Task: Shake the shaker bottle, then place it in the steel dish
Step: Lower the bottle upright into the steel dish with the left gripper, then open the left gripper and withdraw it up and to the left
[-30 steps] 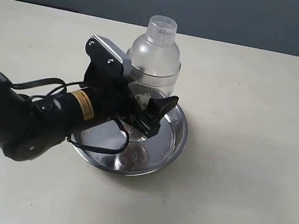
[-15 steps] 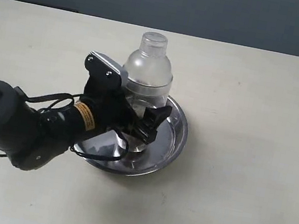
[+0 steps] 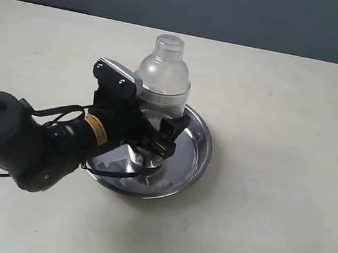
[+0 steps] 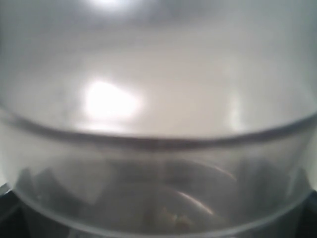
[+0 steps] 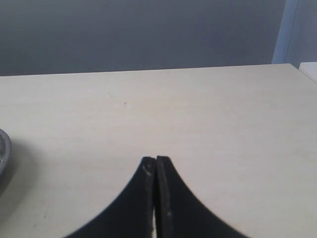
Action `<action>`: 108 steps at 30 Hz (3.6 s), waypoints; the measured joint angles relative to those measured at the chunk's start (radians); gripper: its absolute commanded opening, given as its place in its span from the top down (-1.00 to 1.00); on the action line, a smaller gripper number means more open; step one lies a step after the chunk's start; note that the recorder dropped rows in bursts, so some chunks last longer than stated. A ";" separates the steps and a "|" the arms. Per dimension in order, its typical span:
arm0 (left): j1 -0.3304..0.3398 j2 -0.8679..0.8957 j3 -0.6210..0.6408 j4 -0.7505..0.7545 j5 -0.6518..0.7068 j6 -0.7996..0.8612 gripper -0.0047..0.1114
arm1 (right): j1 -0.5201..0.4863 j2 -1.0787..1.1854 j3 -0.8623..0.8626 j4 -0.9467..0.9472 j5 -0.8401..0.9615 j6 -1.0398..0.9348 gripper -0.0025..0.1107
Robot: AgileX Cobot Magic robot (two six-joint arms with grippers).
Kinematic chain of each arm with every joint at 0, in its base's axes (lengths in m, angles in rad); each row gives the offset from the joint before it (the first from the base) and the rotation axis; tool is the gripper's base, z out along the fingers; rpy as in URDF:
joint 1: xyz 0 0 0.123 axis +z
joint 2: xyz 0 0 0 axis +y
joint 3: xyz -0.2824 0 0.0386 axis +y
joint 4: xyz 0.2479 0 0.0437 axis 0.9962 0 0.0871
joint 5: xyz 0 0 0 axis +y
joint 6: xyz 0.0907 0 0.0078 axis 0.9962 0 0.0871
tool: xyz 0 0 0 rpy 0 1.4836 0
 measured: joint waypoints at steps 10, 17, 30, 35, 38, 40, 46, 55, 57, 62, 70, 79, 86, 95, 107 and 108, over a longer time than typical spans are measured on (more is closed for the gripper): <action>0.002 0.000 -0.002 0.056 0.011 0.009 0.09 | 0.000 0.000 0.000 0.000 0.000 0.000 0.97; 0.010 -0.027 0.007 0.075 0.048 0.009 -0.35 | 0.000 0.000 0.000 0.000 0.000 0.000 0.97; 0.033 -0.070 0.069 0.113 0.048 -0.091 -0.31 | 0.000 0.000 0.000 0.000 0.000 0.002 0.97; 0.033 -0.070 0.069 0.155 0.050 -0.126 -0.31 | 0.000 0.000 0.000 0.000 0.000 0.002 0.97; 0.033 -0.070 0.069 0.168 0.050 -0.132 -0.31 | 0.000 0.000 0.000 0.000 0.000 0.002 0.97; 0.033 -0.070 0.069 0.175 0.050 -0.134 -0.29 | 0.000 0.000 0.000 0.000 0.000 0.002 0.97; 0.033 -0.070 0.069 0.173 0.050 -0.101 -0.01 | 0.000 0.000 0.000 0.000 0.000 0.002 0.97; 0.033 -0.063 0.069 0.109 0.031 0.008 -0.11 | 0.000 0.000 0.000 0.000 0.000 0.002 0.97; 0.033 -0.060 0.069 0.102 0.019 0.022 -0.27 | 0.000 0.000 0.000 0.000 0.000 0.002 0.97; 0.033 -0.058 0.074 0.101 0.005 0.049 -0.56 | 0.000 0.000 0.000 0.000 0.000 0.002 0.97; 0.033 -0.058 0.076 0.132 -0.092 0.057 -0.89 | 0.000 0.000 0.000 0.000 0.000 0.002 0.97; 0.033 -0.058 0.076 0.137 -0.151 0.057 -0.90 | 0.000 0.000 0.000 0.000 0.000 0.000 0.97; 0.067 -0.078 0.088 0.129 -0.156 0.057 -0.90 | 0.000 0.000 0.000 0.000 0.000 0.000 0.97; 0.090 -0.151 0.103 0.127 -0.158 0.057 -0.89 | 0.000 0.000 0.000 0.000 0.000 0.000 0.97; 0.090 -0.274 0.103 0.125 -0.125 0.095 -0.89 | 0.000 0.000 0.000 0.000 0.000 0.000 0.97; 0.090 -0.289 0.103 0.122 -0.114 0.106 -0.89 | 0.000 0.000 0.000 0.000 0.000 0.000 0.97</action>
